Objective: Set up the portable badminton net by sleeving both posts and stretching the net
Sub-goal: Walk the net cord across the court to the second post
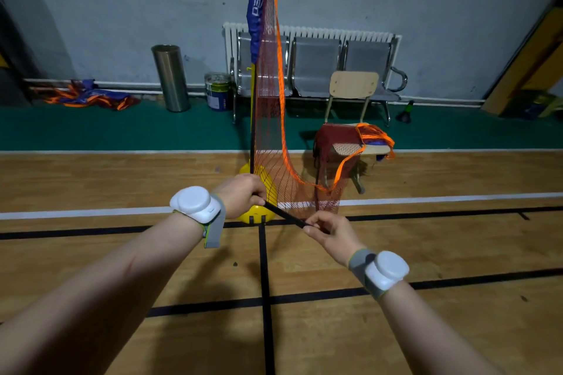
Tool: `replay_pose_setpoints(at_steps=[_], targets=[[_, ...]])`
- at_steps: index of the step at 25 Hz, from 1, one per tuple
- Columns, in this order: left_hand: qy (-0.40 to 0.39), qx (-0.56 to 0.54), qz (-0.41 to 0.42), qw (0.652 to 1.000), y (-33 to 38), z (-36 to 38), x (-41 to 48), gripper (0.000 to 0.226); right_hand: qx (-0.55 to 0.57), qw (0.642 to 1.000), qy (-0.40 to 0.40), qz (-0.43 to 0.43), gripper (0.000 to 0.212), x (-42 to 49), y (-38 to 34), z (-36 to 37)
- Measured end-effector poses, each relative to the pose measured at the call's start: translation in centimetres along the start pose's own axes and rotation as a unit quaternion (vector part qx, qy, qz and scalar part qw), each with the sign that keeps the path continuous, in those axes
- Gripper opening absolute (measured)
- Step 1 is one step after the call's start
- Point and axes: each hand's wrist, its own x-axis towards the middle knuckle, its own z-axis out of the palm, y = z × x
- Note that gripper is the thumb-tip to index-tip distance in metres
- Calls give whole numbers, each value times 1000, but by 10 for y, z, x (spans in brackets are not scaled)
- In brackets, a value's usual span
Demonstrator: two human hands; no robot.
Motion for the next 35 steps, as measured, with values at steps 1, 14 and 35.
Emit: replay_pose_setpoints(at_steps=[1,14,35], targets=[[-2,2,-7,1000,-5,-2,-5,16,-7,1000,6,-12,5,-2,-7,6],[-32,5,107,994,12,24,-66,20,-47,997,6,-57,19,-55,-43,61],[35,-16,64,997,-18,-16,-109,20,25,1000,-8,6,24,-78,-38,70]])
